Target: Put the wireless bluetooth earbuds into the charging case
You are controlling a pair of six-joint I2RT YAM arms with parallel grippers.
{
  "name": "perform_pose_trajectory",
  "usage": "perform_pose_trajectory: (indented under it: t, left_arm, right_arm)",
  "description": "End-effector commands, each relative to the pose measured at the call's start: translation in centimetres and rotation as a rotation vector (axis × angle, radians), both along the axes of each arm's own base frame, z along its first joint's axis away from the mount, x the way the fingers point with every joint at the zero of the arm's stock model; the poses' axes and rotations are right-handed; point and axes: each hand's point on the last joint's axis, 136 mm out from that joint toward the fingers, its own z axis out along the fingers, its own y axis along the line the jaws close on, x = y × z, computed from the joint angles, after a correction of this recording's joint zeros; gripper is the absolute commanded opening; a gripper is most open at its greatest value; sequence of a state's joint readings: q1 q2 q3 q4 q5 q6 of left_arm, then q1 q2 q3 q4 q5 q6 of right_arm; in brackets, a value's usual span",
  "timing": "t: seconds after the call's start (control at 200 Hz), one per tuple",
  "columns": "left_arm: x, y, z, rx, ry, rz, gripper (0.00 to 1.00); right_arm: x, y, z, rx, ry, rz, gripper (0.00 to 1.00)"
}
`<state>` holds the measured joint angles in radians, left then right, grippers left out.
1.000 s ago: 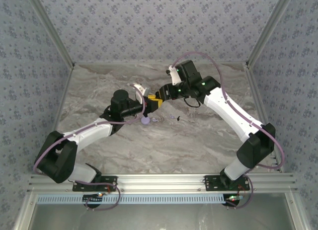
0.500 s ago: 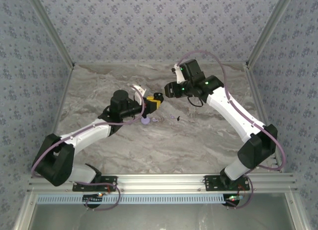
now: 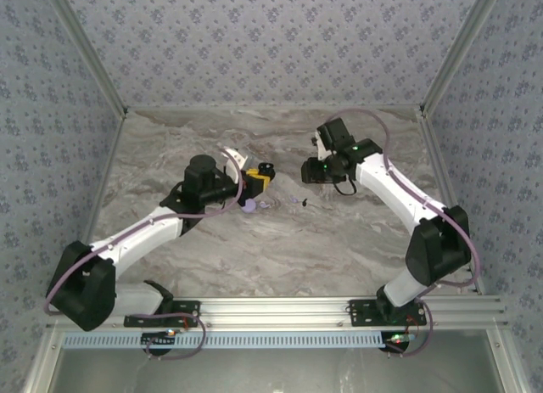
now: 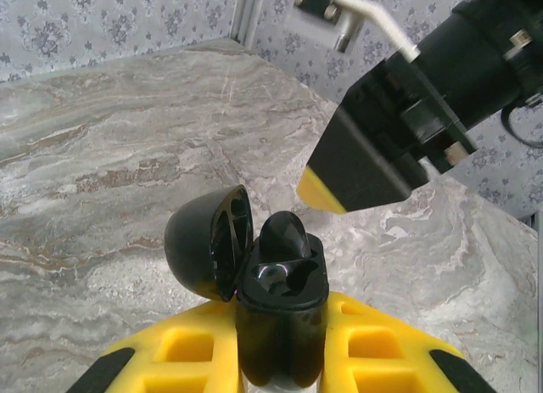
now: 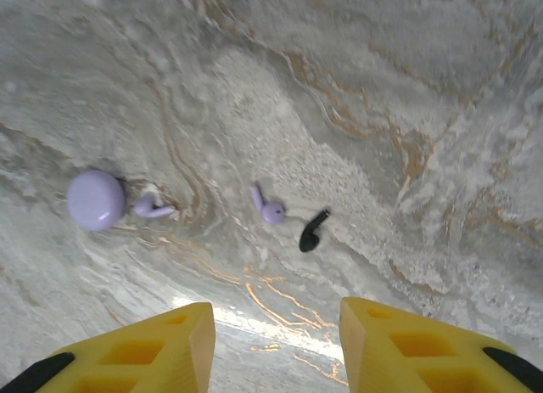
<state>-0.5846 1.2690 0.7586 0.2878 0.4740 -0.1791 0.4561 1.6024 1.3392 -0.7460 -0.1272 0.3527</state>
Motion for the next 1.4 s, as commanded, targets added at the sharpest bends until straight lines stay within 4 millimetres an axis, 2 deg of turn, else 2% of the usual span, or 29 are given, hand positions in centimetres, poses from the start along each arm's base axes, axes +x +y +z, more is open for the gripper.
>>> perform_pose_trajectory:
  t: [0.0,0.175,0.53,0.974,1.399]
  left_arm:
    - [-0.3,0.1,3.0,-0.016,-0.068,-0.006,0.19]
    - [-0.5,0.4,3.1,-0.008,-0.065,0.0,0.19]
    - [-0.7,0.7,3.0,-0.004,-0.068,0.008,0.19]
    - [-0.8,0.7,3.0,-0.006,-0.065,0.005,0.19]
    - [-0.8,0.6,2.7,-0.006,-0.059,0.001,0.19]
  right_arm:
    - [-1.2,-0.3,-3.2,-0.024,0.114,-0.027,0.42]
    - [-1.7,0.2,-6.4,-0.026,0.203,-0.03,0.39]
    - [-1.5,0.7,-9.6,-0.035,0.258,-0.06,0.35]
    - [-1.1,1.6,-11.9,-0.054,0.305,-0.054,0.35]
    - [-0.4,2.0,-13.2,-0.072,0.317,-0.062,0.34]
